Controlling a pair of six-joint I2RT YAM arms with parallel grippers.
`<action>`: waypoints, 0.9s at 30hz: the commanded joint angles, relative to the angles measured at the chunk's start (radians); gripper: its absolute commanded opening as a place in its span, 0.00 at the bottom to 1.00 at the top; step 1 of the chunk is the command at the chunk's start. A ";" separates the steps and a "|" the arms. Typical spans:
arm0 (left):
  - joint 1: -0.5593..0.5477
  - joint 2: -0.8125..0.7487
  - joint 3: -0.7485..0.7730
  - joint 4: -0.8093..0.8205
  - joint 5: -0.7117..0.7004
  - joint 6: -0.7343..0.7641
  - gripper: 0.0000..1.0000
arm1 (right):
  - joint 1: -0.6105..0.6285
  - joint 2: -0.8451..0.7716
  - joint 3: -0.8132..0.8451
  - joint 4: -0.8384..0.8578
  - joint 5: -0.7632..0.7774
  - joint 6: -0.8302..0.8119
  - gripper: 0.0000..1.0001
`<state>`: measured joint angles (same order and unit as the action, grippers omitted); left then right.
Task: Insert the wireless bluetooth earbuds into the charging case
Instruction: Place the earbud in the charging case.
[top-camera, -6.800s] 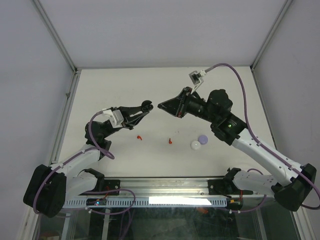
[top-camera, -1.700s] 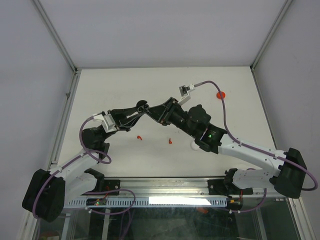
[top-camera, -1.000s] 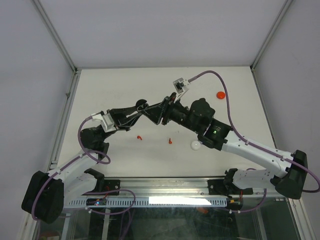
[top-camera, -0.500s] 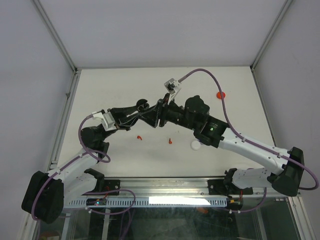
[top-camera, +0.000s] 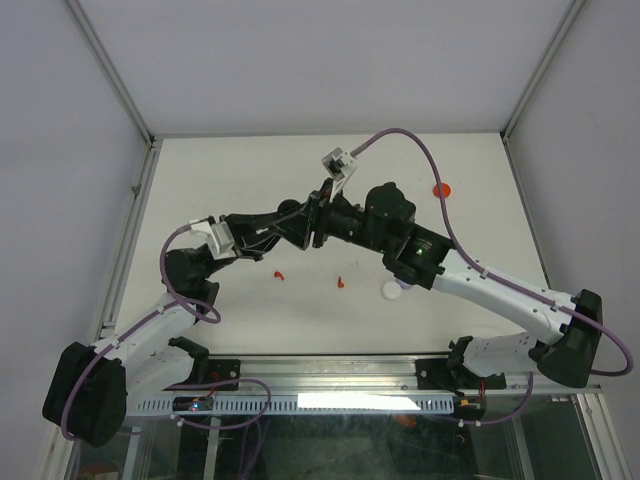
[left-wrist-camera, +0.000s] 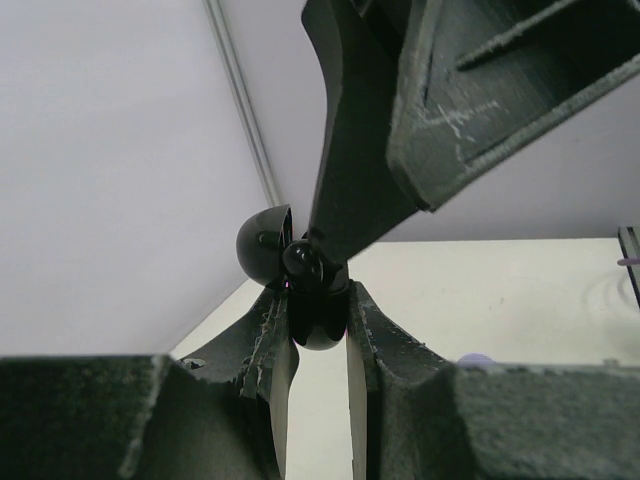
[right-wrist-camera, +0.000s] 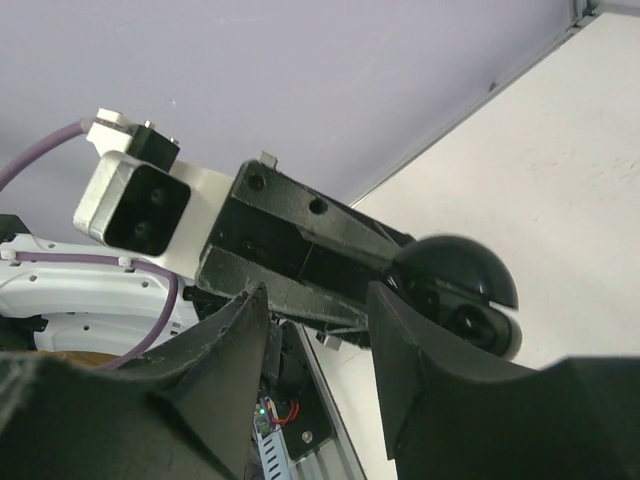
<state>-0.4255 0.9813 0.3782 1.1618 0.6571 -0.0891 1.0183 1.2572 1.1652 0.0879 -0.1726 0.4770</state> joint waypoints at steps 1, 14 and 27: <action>-0.013 -0.009 0.048 -0.037 0.066 0.039 0.00 | 0.003 0.005 0.076 0.008 0.009 -0.031 0.48; -0.021 0.003 0.060 -0.046 0.050 -0.001 0.00 | 0.002 -0.018 0.104 -0.059 -0.019 -0.094 0.48; -0.021 0.004 0.150 -0.282 0.034 0.005 0.00 | 0.002 -0.105 0.156 -0.288 0.176 -0.372 0.47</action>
<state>-0.4335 0.9871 0.4793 0.9390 0.7063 -0.0895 1.0180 1.2037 1.2655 -0.1604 -0.0837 0.2123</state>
